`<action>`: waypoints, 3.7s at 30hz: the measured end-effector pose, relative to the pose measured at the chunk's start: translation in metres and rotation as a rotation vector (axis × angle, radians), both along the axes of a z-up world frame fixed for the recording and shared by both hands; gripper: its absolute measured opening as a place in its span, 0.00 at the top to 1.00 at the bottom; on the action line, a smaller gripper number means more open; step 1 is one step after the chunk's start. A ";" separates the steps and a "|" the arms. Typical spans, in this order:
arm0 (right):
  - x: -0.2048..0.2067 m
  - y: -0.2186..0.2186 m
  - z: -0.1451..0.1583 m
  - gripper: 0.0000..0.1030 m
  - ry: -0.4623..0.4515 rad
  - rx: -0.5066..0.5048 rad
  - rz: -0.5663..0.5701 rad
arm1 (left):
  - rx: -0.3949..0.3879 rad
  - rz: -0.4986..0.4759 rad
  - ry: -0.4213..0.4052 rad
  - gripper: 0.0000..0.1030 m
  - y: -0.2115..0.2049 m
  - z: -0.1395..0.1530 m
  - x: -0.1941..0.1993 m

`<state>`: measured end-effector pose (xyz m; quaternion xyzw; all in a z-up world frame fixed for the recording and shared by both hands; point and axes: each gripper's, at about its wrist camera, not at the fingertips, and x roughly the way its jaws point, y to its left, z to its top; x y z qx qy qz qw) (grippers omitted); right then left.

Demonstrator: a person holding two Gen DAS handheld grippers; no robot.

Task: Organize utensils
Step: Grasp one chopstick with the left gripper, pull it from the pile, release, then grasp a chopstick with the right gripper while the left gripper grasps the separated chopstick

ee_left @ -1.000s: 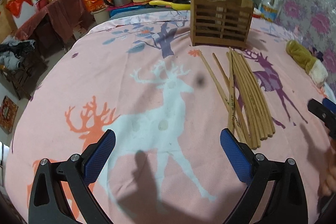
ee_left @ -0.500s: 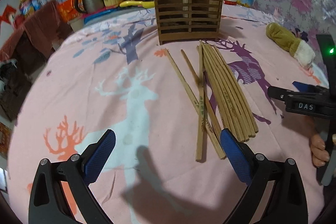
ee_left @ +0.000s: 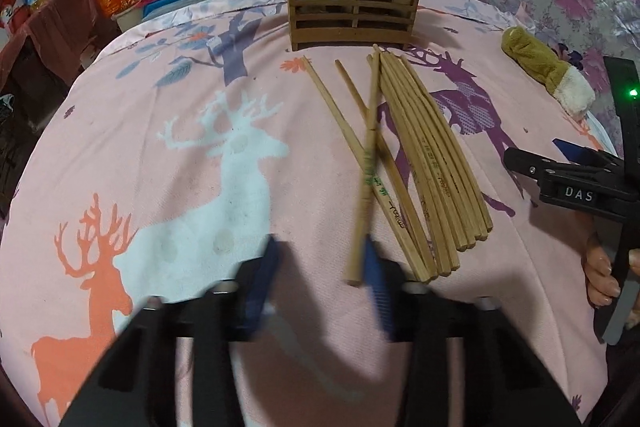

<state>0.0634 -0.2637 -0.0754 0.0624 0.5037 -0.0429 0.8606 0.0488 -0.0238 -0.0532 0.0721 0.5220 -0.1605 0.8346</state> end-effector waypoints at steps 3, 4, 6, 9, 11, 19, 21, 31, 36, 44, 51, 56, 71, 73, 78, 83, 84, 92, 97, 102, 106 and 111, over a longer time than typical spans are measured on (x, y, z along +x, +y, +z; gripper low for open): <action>0.000 0.000 0.000 0.05 0.000 -0.001 0.000 | -0.008 0.032 -0.011 0.92 0.007 0.004 0.002; 0.000 0.000 0.000 0.05 0.000 -0.001 0.000 | -0.011 0.056 -0.019 0.93 0.012 0.006 0.004; 0.000 0.001 0.000 0.05 0.001 -0.002 0.000 | -0.020 0.120 -0.029 0.93 0.026 0.009 0.009; 0.000 0.000 0.000 0.05 0.000 -0.001 -0.001 | -0.055 0.188 -0.008 0.93 0.048 0.010 0.019; 0.000 0.001 0.000 0.05 0.000 -0.001 0.000 | -0.094 0.189 0.035 0.93 0.053 0.007 0.023; 0.000 0.001 0.000 0.05 0.002 -0.006 -0.001 | -0.082 0.149 0.048 0.46 0.042 0.001 0.019; 0.000 0.001 0.000 0.05 0.002 -0.010 -0.001 | -0.033 0.179 0.030 0.38 0.043 0.000 0.019; -0.015 0.014 0.011 0.05 -0.059 0.100 0.129 | 0.045 0.208 0.047 0.08 0.045 -0.011 0.025; -0.023 0.044 0.015 0.05 -0.073 0.107 0.294 | 0.048 0.214 0.052 0.06 0.047 -0.011 0.025; -0.026 0.096 0.013 0.05 -0.071 -0.063 0.459 | 0.064 0.215 0.052 0.06 0.045 -0.011 0.025; -0.024 0.041 0.014 0.06 -0.055 -0.076 0.226 | 0.067 0.214 0.051 0.06 0.045 -0.011 0.025; -0.041 0.010 0.034 0.06 -0.132 0.105 0.208 | 0.065 0.214 0.051 0.06 0.046 -0.011 0.025; -0.046 0.024 0.022 0.62 -0.087 0.068 0.280 | 0.050 0.221 0.054 0.06 0.051 -0.010 0.024; -0.045 0.025 0.019 0.72 -0.076 0.056 0.281 | 0.031 0.229 0.058 0.06 0.055 -0.009 0.024; -0.046 0.032 0.016 0.73 -0.081 -0.003 0.296 | 0.010 0.242 0.059 0.06 0.058 -0.007 0.025; -0.045 0.036 0.016 0.75 -0.085 -0.007 0.308 | 0.040 0.229 0.051 0.06 0.053 -0.009 0.024; -0.044 0.037 0.016 0.77 -0.086 -0.008 0.314 | 0.043 0.227 0.051 0.06 0.053 -0.009 0.023; -0.045 0.046 0.017 0.94 -0.088 -0.021 0.339 | 0.061 0.212 0.030 0.17 0.050 -0.008 0.018; -0.043 0.037 0.016 0.94 -0.080 -0.003 0.300 | 0.052 0.162 -0.005 0.53 0.047 -0.002 0.006; -0.043 0.036 0.016 0.92 -0.076 0.001 0.298 | 0.060 0.104 -0.024 0.73 0.036 -0.001 0.002; -0.043 0.037 0.016 0.93 -0.076 -0.001 0.298 | 0.056 0.072 -0.029 0.91 0.030 -0.002 0.001; -0.043 0.037 0.017 0.94 -0.083 -0.009 0.294 | 0.031 0.071 -0.026 0.94 0.033 0.000 0.001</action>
